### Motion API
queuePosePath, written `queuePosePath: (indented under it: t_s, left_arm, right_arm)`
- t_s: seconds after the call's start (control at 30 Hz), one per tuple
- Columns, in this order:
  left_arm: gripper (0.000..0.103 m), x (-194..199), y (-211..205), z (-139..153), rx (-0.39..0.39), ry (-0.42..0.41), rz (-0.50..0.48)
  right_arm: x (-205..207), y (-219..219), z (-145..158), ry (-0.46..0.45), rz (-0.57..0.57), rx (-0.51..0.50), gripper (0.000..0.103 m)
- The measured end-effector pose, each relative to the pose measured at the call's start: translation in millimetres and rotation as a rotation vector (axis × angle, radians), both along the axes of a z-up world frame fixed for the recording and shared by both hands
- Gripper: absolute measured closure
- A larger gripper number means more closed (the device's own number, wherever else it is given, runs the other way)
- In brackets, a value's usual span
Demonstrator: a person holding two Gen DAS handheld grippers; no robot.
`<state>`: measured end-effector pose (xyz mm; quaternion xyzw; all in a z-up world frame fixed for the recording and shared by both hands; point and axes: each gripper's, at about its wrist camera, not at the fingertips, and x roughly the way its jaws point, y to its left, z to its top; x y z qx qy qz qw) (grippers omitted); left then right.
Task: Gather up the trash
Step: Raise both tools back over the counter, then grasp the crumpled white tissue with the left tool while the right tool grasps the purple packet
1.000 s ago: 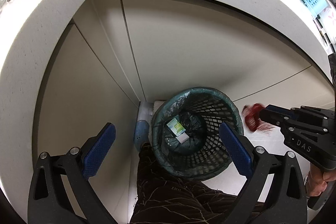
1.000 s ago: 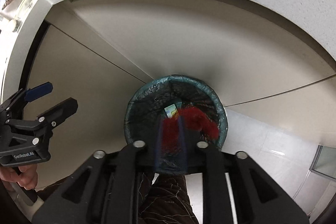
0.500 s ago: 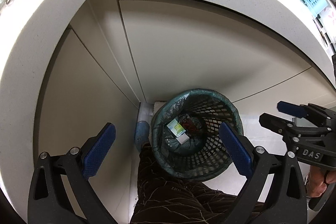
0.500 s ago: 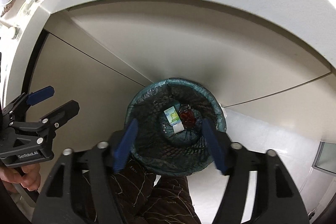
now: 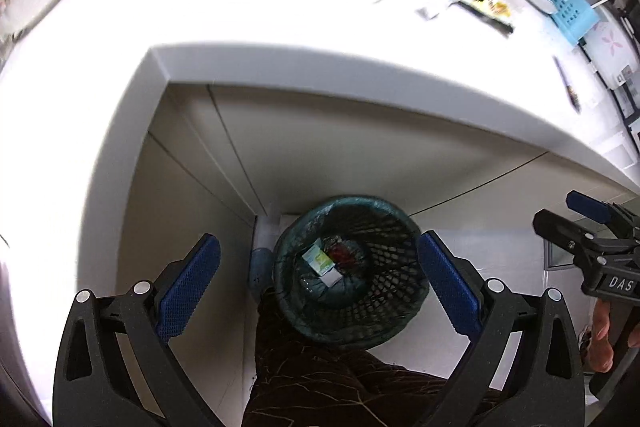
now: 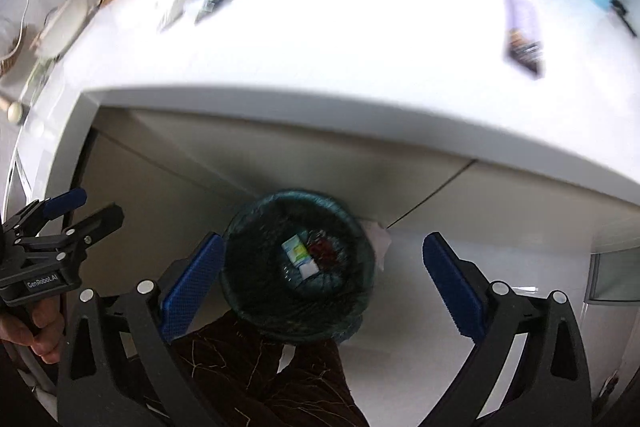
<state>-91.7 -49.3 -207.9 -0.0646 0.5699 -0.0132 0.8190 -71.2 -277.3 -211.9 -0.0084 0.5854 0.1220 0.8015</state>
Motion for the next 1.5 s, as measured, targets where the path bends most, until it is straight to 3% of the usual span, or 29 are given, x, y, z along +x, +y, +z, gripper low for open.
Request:
queuePosePath:
  t_s: [0.5, 0.77, 1.1, 1.5]
  left_arm:
    - [0.006, 21, -20, 95, -0.023, -0.096, -0.055]
    - [0.006, 44, -26, 126, -0.002, -0.131, -0.081]
    - [0.006, 103, -31, 135, 0.024, -0.137, -0.095]
    - [0.008, 165, -26, 73, 0.081, -0.029, -0.14]
  right_arm:
    - [6, -59, 109, -0.209, -0.143, 0.005, 0.008]
    - [23, -80, 137, -0.259, -0.221, -0.009, 0.008]
    - [68, -102, 126, -0.211, -0.301, -0.047, 0.008]
    - [122, -111, 79, -0.079, -0.359, -0.072, 0.012]
